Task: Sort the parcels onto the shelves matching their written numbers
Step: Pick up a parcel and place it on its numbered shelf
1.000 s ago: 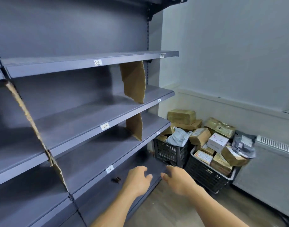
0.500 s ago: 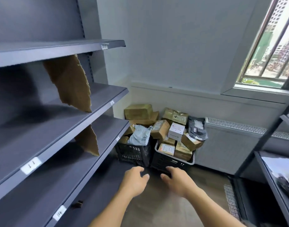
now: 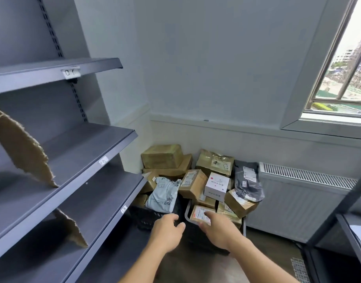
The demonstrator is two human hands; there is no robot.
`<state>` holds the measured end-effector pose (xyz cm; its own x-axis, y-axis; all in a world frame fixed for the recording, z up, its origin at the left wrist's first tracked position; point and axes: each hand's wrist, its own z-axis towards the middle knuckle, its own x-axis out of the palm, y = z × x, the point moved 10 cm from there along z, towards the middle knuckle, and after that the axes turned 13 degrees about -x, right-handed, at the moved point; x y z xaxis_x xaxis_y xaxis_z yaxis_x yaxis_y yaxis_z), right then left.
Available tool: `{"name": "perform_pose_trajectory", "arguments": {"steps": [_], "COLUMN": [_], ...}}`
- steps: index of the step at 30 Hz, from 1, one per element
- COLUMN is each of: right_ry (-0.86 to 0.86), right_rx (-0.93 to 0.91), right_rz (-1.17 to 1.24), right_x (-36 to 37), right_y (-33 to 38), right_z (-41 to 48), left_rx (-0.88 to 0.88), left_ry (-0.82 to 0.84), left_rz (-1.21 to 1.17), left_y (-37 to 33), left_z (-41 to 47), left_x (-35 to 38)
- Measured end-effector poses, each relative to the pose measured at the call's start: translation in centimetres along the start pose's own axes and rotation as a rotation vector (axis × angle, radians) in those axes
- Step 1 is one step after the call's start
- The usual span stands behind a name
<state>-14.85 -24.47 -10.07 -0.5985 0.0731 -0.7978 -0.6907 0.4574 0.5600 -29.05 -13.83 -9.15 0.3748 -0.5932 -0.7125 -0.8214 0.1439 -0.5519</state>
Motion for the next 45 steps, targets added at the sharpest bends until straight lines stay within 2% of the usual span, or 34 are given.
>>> {"name": "perform_pose_trajectory", "arguments": {"steps": [8, 17, 28, 36, 45], "right_ry": [-0.012, 0.024, -0.013, 0.068, 0.188], "right_rx": [-0.011, 0.001, 0.018, 0.050, 0.020], "right_rz": [0.003, -0.007, 0.018, 0.064, 0.141], "right_x": [-4.7, -5.9, -8.1, -8.1, -7.0], "right_y": [-2.3, -3.6, -3.2, -5.2, -8.8], "right_z": [8.5, 19.1, 33.2, 42.2, 56.4], "left_rx": [-0.045, -0.076, -0.069, -0.185, -0.386], "left_ry": [-0.008, 0.028, 0.053, 0.080, 0.004], "left_rz": [-0.023, 0.005, -0.048, -0.097, -0.222], "left_y": [-5.3, -7.7, -9.2, -8.8, -9.0], "left_z": [7.3, 17.4, 32.3, 40.2, 49.7], "left_x": [-0.4, -1.9, -4.8, -4.3, -4.3]}}
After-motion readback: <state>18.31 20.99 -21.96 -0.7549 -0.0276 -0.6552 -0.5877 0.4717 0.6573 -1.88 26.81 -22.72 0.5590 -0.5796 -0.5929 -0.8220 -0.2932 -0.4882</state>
